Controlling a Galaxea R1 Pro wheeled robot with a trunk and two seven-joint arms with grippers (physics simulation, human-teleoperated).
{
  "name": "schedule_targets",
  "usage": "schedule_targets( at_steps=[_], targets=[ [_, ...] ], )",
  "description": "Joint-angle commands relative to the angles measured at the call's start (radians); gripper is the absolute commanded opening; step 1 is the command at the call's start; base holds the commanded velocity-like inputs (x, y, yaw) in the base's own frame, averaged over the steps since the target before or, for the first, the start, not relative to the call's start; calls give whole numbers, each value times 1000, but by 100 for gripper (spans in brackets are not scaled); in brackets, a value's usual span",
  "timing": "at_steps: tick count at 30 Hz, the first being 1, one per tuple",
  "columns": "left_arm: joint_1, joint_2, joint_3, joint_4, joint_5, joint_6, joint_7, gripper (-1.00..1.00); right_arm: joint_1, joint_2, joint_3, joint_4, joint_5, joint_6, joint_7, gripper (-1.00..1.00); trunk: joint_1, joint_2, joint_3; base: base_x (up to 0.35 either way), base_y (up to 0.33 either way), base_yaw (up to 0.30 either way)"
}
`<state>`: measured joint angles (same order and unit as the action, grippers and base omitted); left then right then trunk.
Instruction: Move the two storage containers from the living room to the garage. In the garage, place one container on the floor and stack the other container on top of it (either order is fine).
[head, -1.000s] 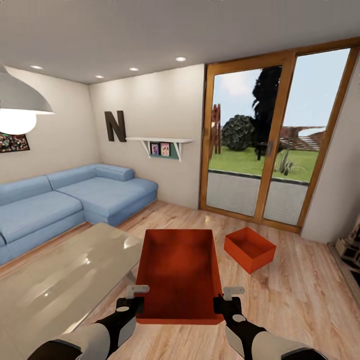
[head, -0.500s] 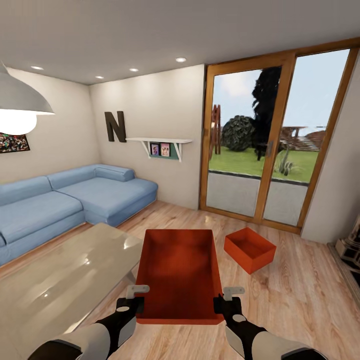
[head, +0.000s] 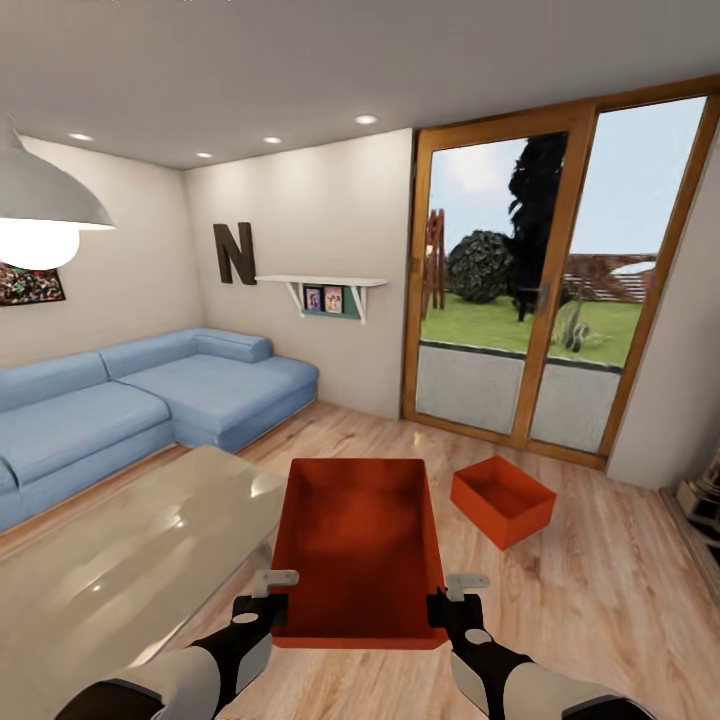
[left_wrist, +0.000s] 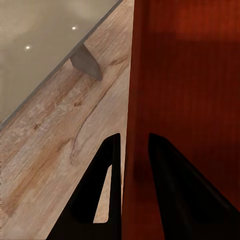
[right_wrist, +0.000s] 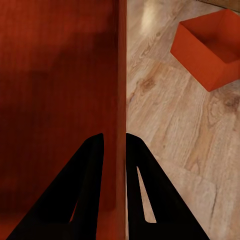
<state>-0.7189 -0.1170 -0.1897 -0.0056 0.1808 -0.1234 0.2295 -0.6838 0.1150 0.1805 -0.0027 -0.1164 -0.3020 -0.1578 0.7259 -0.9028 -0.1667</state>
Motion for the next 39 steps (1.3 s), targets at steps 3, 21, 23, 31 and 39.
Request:
schedule_targets(
  at_steps=[3, 21, 23, 31, 39],
  targets=[
    [-1, 17, 56, 4, 23, -5, 16, -100, -1, 0, -56, -2, -15, -43, -5, -100, 0, -1, -1, 0, 0, 247],
    [-1, 17, 56, 4, 23, -5, 17, -100, -2, 0, -56, -2, -15, -43, -3, -100, 0, -1, 5, 0, 0, 296],
    [-1, 17, 56, 4, 23, -5, 16, -100, -1, 0, -56, -2, -15, -43, -3, -100, 0, -1, 7, 0, 0, 300],
    [-1, 22, 56, 4, 23, -5, 16, -100, -2, 0, -56, -2, -16, -43, -3, -100, 0, -1, 13, 0, 0, 300],
    [-1, 22, 56, 4, 22, -5, 16, -100, -2, 0, -56, -2, -16, -43, -3, -100, 0, -1, 19, 0, 0, 298]
  ],
)
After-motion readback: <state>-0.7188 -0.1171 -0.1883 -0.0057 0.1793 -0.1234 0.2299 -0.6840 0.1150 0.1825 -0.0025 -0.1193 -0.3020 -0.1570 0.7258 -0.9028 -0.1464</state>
